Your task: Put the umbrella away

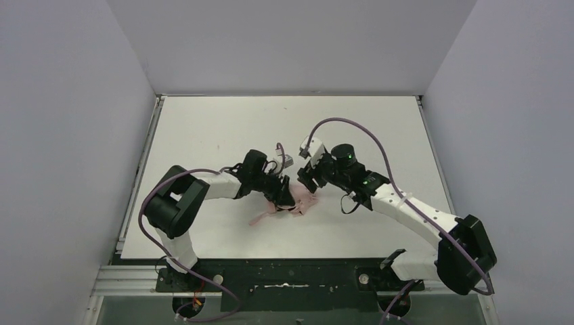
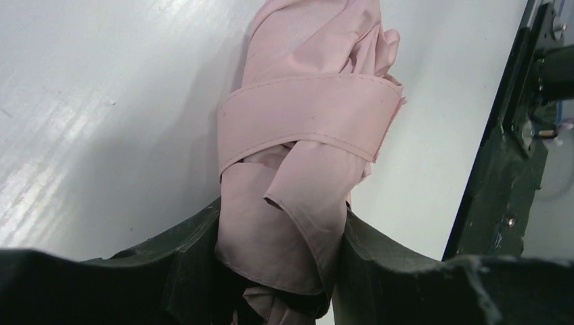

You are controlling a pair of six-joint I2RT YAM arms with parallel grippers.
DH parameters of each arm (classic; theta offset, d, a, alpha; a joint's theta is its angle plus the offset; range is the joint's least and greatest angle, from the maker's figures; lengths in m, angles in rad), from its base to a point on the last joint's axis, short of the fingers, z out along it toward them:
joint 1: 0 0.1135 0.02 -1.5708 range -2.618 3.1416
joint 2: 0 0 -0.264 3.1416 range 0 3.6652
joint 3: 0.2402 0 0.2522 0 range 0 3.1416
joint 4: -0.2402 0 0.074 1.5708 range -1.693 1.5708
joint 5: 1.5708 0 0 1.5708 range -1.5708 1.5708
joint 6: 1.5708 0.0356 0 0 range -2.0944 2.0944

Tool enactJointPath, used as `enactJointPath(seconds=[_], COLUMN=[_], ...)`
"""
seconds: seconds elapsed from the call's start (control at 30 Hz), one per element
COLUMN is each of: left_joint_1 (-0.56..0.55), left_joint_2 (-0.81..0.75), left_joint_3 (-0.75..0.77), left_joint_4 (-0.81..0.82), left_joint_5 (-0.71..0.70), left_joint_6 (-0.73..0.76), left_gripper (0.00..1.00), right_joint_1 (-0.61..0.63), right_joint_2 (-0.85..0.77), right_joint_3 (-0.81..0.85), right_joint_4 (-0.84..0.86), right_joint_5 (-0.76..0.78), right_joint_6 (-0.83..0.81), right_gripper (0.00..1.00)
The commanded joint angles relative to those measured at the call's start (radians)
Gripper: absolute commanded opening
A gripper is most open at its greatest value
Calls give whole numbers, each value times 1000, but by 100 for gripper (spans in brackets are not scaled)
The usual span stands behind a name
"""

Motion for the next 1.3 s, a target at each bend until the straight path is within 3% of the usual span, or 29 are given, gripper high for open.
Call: enactJointPath(seconds=[0.0, 0.17, 0.33, 0.47, 0.57, 0.83, 0.97, 1.27], left_joint_1=[-26, -46, -52, -61, -79, -115, -119, -121], left_joint_2=[-12, -39, -74, -92, -95, -81, -80, -69], left_joint_3=[-83, -181, -236, -289, -322, -335, -333, -336], left_joint_4=[95, 257, 280, 335, 380, 402, 398, 396], left_joint_5=[-143, -209, -304, -370, -408, -455, -454, -453], left_joint_6=[-195, -345, -428, -538, -591, -620, -617, -614], left_gripper=[2, 0, 0, 0, 0, 0, 0, 0], right_joint_1=[-31, -54, -48, -24, 8, 18, 26, 41], right_joint_2=[-92, -186, -260, -221, -147, 45, 135, 221], right_joint_3=[-15, -78, -207, -259, -254, -220, -180, -168], right_joint_4=[-1, -138, -208, -193, -155, -35, 0, 265], right_joint_5=[230, 268, 414, 438, 462, 451, 395, 216], right_joint_6=[392, 618, 965, 1110, 1147, 1206, 1210, 1177], right_gripper=[63, 57, 36, 35, 37, 19, 15, 7])
